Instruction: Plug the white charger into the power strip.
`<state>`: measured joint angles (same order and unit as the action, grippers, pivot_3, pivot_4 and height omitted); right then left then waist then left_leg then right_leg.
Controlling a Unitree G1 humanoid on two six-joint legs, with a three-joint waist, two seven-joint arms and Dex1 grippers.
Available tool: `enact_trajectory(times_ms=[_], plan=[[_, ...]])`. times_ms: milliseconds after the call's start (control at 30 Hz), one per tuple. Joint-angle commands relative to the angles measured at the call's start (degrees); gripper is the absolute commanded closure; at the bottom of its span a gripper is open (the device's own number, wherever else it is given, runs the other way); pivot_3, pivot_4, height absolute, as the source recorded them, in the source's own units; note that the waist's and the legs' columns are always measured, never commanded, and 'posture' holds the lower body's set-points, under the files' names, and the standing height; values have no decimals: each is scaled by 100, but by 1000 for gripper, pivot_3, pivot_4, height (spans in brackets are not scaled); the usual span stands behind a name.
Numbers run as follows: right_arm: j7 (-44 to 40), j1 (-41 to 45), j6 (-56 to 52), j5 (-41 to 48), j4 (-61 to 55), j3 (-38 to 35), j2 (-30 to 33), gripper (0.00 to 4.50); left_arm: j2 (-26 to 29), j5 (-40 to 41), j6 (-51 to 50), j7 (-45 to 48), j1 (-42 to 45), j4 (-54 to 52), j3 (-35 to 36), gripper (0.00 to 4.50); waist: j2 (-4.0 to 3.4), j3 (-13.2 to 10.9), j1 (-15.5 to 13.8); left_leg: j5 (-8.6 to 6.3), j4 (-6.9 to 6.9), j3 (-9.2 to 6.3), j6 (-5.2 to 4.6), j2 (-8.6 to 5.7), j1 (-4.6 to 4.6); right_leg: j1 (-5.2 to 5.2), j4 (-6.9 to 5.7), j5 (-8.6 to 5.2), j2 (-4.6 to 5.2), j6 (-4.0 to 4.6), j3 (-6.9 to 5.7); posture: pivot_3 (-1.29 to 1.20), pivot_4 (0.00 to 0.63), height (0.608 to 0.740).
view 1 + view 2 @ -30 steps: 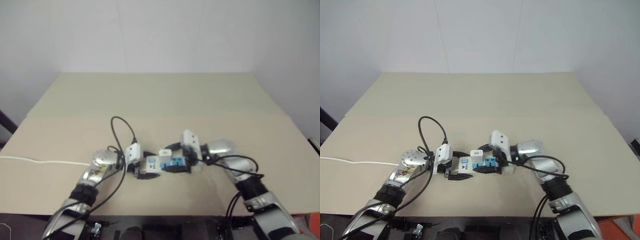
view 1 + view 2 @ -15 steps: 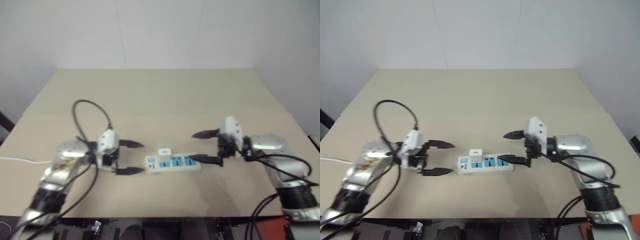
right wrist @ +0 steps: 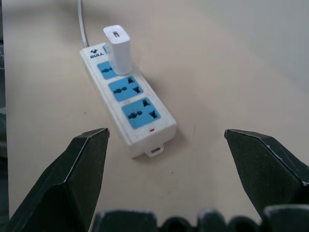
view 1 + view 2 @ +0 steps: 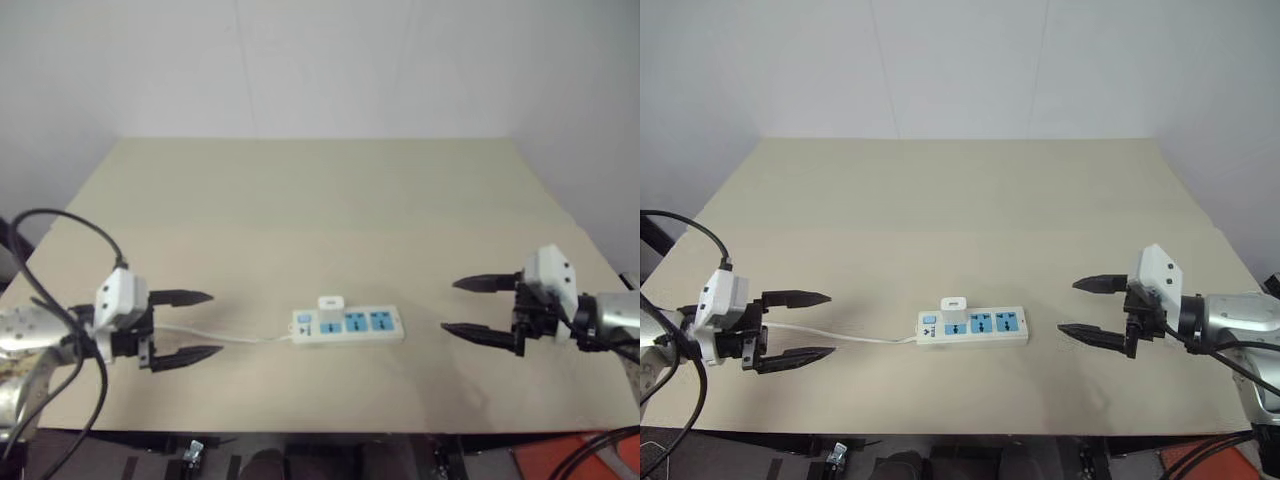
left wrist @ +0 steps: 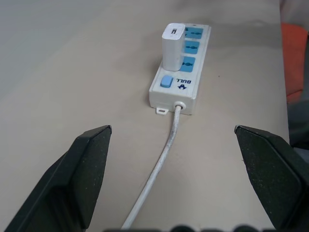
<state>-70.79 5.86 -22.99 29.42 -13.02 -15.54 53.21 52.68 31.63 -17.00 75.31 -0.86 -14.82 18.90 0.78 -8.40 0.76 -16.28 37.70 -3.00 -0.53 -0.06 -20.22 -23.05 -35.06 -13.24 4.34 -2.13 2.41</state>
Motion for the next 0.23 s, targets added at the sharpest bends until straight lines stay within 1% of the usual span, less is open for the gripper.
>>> enact_trajectory(times_ms=[33, 233], plan=[[5, 27, 116, 96, -95, -201, 79, 0, 69, 98, -28, -57, 74, -136, 45, 18, 0, 0, 0, 0, 0, 1, 0, -1, 0, 0, -1, 0, 0, 0, 1, 0, 150, 740], [6, 152, 57, 113, -28, -154, 116, 0, 14, 13, 1, -29, 547, 124, -327, 18, 0, -1, -8, 0, 1, -1, 0, -2, -1, 1, 0, 1, -1, 1, -1, 0, 150, 740]])
